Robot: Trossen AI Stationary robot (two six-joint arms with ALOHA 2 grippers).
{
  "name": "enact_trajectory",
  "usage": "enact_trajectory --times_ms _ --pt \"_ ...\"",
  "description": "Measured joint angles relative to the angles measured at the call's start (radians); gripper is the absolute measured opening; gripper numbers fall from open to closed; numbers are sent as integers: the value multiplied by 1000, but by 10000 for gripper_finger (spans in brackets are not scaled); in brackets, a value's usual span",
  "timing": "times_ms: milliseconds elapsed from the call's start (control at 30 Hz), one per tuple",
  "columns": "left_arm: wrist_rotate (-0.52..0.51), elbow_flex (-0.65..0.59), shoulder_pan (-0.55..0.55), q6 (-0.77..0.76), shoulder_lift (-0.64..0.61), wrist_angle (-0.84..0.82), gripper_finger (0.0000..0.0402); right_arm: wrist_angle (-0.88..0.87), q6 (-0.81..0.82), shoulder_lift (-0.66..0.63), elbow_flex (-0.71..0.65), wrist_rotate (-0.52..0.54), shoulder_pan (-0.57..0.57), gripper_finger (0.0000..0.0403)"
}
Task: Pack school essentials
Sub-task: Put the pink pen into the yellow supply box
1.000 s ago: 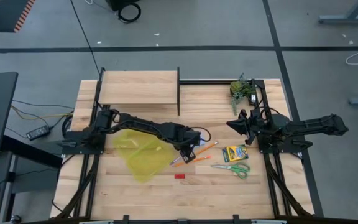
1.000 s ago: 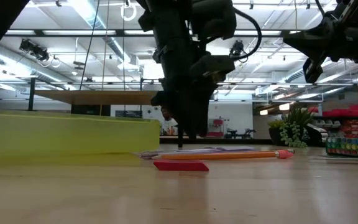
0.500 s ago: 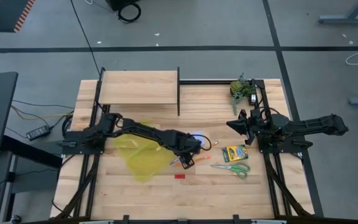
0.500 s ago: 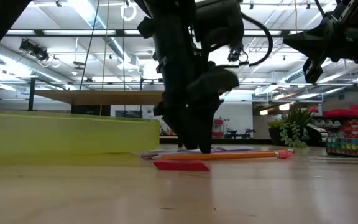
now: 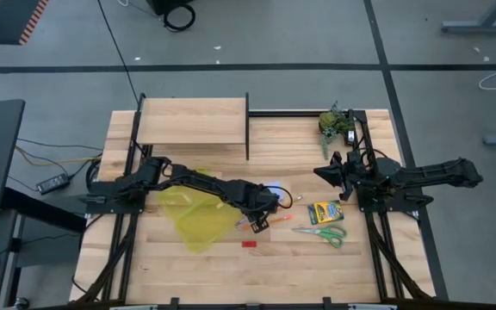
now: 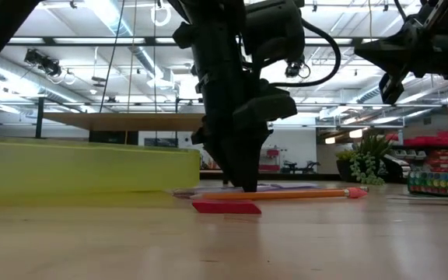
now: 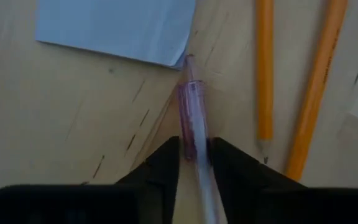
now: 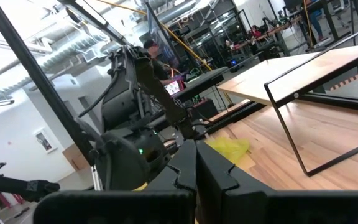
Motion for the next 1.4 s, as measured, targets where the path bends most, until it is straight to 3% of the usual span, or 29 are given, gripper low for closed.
enact_trajectory --times_ms 167,267,967,1400 --pt "1 -1 0 -2 1 14 37 0 0 0 0 0 0 10" --pt "1 -1 0 -10 3 31 22 0 0 0 0 0 0 10" --pt "16 -6 35 -89 -15 111 32 0 0 0 0 0 0 10" --pt "17 0 54 -97 -104 153 34 -6 0 0 1 0 0 10"
